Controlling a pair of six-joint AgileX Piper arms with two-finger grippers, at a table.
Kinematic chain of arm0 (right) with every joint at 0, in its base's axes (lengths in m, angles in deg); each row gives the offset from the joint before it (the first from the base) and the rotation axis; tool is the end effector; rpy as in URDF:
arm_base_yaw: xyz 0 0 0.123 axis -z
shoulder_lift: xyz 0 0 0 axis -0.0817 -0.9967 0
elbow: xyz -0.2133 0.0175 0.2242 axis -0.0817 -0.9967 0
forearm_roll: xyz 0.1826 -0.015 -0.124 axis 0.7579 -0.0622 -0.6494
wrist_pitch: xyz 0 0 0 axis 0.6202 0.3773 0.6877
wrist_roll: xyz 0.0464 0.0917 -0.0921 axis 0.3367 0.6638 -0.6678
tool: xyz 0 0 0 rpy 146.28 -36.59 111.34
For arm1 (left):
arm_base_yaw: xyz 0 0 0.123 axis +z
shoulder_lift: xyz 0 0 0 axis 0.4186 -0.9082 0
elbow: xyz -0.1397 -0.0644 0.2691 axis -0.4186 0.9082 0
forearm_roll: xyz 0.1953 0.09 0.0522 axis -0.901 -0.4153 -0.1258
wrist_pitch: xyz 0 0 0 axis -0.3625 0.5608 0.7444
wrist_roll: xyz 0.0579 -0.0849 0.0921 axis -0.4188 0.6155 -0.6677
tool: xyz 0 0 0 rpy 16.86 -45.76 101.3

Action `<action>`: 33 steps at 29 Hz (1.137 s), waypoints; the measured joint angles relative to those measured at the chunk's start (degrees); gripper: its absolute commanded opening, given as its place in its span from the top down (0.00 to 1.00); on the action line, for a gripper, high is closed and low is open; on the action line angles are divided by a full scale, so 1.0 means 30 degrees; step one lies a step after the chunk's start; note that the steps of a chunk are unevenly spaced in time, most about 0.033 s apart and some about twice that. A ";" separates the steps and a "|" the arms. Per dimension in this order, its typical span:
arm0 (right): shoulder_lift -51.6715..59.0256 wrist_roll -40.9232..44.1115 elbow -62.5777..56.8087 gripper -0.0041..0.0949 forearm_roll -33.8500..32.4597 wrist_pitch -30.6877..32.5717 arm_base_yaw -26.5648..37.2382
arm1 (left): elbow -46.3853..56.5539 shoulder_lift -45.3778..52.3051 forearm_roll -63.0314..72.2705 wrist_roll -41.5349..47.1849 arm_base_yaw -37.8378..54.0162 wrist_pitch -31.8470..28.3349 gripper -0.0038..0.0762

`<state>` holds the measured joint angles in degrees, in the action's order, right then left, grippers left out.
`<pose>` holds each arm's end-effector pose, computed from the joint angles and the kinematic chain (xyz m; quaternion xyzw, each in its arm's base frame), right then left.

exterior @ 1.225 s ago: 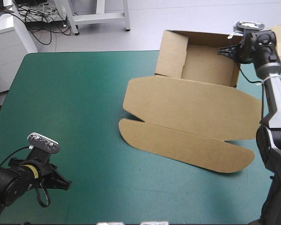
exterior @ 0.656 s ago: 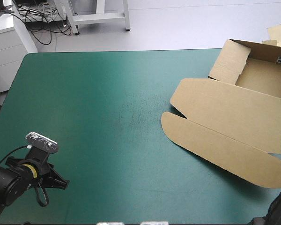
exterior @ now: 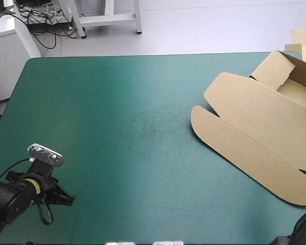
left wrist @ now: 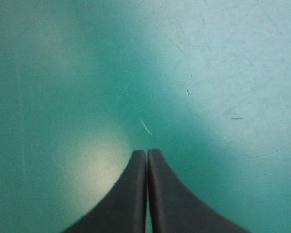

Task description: Fold the box

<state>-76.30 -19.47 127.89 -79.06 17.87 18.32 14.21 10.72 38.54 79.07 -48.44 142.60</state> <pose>0.4052 -0.2063 0.3394 0.2680 0.9114 -0.1527 0.2724 0.0855 -0.0138 0.2793 0.1816 0.9467 0.0237 0.2650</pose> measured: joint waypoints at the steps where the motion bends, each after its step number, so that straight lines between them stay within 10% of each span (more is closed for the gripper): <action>1: 0.0000 0.0016 0.0000 0.24 0.0059 0.0045 0.0000 | 0.0000 0.0000 0.0000 0.0000 0.0000 0.0000 0.96; 8: 0.0000 -0.0079 0.0000 0.99 0.1399 0.0623 0.0000 | 0.0000 0.0000 -0.0085 0.0000 0.0000 0.0000 0.96; 33: 0.0000 -0.1134 0.0020 0.96 0.2521 0.1252 -0.9902 | 0.0209 0.0410 -0.0102 0.0907 0.0000 -0.0914 0.96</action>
<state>-76.30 -22.87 127.95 -71.50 21.63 -11.39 14.83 11.94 38.24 81.79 -48.44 139.86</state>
